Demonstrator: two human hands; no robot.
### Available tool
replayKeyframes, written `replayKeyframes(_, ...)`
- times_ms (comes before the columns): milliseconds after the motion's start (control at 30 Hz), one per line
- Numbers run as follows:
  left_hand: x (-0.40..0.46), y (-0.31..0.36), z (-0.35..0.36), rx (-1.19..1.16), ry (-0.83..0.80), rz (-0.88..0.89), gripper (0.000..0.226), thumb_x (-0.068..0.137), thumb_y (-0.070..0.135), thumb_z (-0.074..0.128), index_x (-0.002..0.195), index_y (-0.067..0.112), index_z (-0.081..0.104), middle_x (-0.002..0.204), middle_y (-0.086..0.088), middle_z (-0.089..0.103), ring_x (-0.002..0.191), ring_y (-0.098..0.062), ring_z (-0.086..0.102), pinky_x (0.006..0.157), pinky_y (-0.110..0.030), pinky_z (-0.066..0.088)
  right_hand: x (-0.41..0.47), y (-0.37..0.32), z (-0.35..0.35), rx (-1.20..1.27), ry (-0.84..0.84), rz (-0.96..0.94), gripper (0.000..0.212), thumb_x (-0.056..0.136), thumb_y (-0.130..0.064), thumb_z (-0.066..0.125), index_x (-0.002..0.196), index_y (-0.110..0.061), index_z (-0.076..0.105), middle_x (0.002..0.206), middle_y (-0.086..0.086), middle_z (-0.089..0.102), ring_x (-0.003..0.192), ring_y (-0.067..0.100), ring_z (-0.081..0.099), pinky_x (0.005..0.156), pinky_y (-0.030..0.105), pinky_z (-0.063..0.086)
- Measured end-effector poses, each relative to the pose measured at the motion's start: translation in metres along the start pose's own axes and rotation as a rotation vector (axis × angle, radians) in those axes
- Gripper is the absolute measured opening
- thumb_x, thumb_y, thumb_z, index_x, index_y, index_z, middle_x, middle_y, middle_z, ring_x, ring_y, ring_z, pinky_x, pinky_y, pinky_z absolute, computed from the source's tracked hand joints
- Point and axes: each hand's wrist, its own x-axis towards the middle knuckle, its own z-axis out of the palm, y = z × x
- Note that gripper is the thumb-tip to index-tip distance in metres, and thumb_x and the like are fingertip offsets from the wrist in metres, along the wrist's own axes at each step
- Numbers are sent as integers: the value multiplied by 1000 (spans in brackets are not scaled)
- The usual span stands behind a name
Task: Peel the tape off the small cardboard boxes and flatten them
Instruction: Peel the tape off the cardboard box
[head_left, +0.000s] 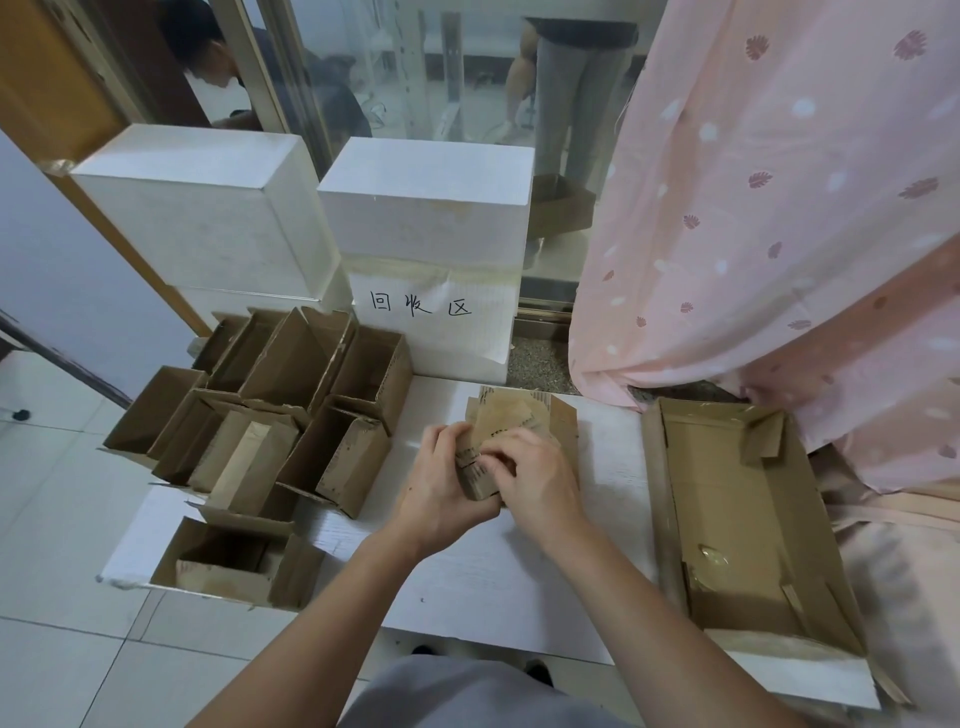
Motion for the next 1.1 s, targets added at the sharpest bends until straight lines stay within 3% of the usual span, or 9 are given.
replayKeyframes(100, 0, 1, 0, 2, 18, 27, 96, 63, 45, 81, 146, 20, 40, 129, 13, 36, 110, -7, 54, 91, -30, 54, 1, 3, 2, 16, 90, 132, 21, 80, -29, 83, 99, -24, 75, 97, -11, 64, 94, 13, 50, 85, 29, 44)
replayKeyframes(267, 0, 2, -1, 55, -8, 82, 96, 64, 39, 82, 147, 19, 39, 130, 13, 33, 111, -10, 51, 90, -34, 54, 4, 7, -1, 148, 88, 243, 10, 84, -15, 79, 79, -19, 72, 81, -15, 60, 82, 8, 57, 80, 30, 47)
replayKeyframes(467, 12, 5, -18, 130, -67, 166, 93, 65, 44, 81, 145, 23, 36, 130, 15, 31, 113, -11, 49, 88, -38, 56, 6, 10, -10, 50, 247, 180, 13, 96, -13, 65, 86, -16, 57, 87, -9, 55, 80, 9, 46, 74, 32, 41)
replayKeyframes(600, 12, 5, -22, 104, -61, 168, 93, 65, 42, 81, 145, 22, 38, 129, 15, 32, 112, -10, 48, 90, -35, 54, 6, 7, -9, 109, 134, 40, 2, 94, -16, 70, 93, -18, 72, 92, -9, 56, 80, 7, 54, 75, 23, 46)
replayKeyframes(667, 11, 5, -21, 85, -56, 157, 94, 64, 46, 79, 145, 22, 38, 129, 16, 32, 111, -8, 49, 90, -33, 54, 4, 5, -6, 154, 52, 26, 10, 94, -18, 70, 101, -17, 78, 92, -9, 59, 87, 10, 58, 79, 19, 46)
replayKeyframes(767, 8, 4, -19, 67, -53, 155, 93, 64, 42, 79, 145, 22, 38, 129, 15, 32, 111, -7, 50, 89, -35, 55, 2, 7, -2, 102, 117, 95, 21, 89, -24, 77, 110, -19, 76, 88, -12, 60, 92, 14, 53, 84, 28, 46)
replayKeyframes(867, 5, 3, -18, 70, -44, 163, 92, 67, 38, 82, 145, 22, 37, 130, 15, 32, 112, -6, 49, 88, -33, 55, 0, 11, 0, -49, 244, 101, 20, 80, -35, 83, 96, -25, 78, 90, -13, 59, 91, 16, 47, 84, 32, 43)
replayKeyframes(967, 3, 4, -15, 86, -54, 177, 92, 67, 38, 82, 145, 23, 37, 131, 15, 31, 111, -8, 50, 86, -36, 56, -1, 8, 2, -120, 261, 84, 13, 80, -24, 80, 73, -24, 69, 88, -16, 53, 90, 22, 50, 79, 39, 41)
replayKeyframes(1100, 3, 7, -9, 77, -49, 187, 92, 67, 33, 84, 145, 22, 37, 131, 14, 31, 110, -8, 49, 84, -29, 54, 7, 10, -2, -124, 249, 194, 19, 84, -18, 72, 71, -19, 58, 90, -8, 57, 92, 24, 51, 80, 42, 39)
